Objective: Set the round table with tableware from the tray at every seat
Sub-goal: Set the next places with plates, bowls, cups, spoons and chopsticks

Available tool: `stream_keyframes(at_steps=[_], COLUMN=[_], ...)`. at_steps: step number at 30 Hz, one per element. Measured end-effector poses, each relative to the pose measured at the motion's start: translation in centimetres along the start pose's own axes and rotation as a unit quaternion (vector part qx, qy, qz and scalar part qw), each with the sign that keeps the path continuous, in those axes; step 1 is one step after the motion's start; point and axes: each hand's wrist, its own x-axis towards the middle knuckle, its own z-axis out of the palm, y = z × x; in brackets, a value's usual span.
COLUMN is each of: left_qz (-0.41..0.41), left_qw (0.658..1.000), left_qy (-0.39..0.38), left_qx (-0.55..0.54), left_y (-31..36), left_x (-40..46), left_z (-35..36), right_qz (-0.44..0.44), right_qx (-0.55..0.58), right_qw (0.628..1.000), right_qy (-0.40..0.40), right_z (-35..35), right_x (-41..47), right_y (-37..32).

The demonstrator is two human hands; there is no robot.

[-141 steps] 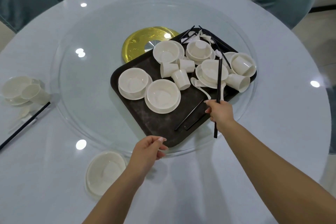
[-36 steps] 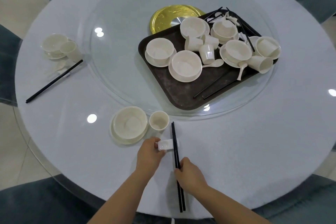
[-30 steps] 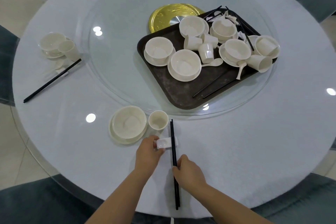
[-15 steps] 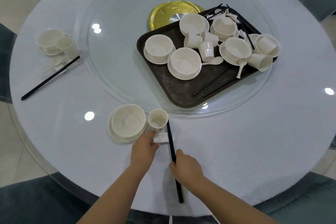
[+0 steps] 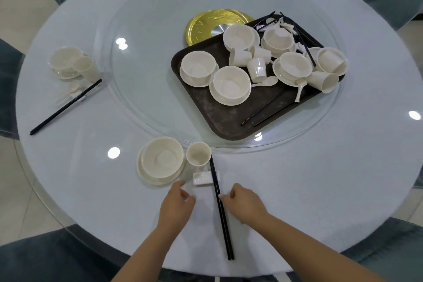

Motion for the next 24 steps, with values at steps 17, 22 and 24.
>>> stream_keyframes(at_steps=[17, 22, 24], left_qz=[-0.017, -0.030, -0.032], left_qw=[0.998, 0.995, 0.994], left_qy=[-0.049, -0.064, -0.066], left_qx=[-0.037, -0.075, -0.078], left_y=[0.4, 0.2, 0.3], left_x=[2.1, 2.4, 2.5], left_z=[-0.3, -0.4, -0.4], right_qz=[-0.066, -0.061, -0.064], right_qx=[-0.023, -0.149, -0.199], right_qw=[0.972, 0.968, 0.961], right_qy=[0.226, 0.192, 0.182], right_z=[-18.2, -22.3, -23.0], right_x=[12.3, 17.0, 18.4], right_y=[-4.3, -4.3, -4.2])
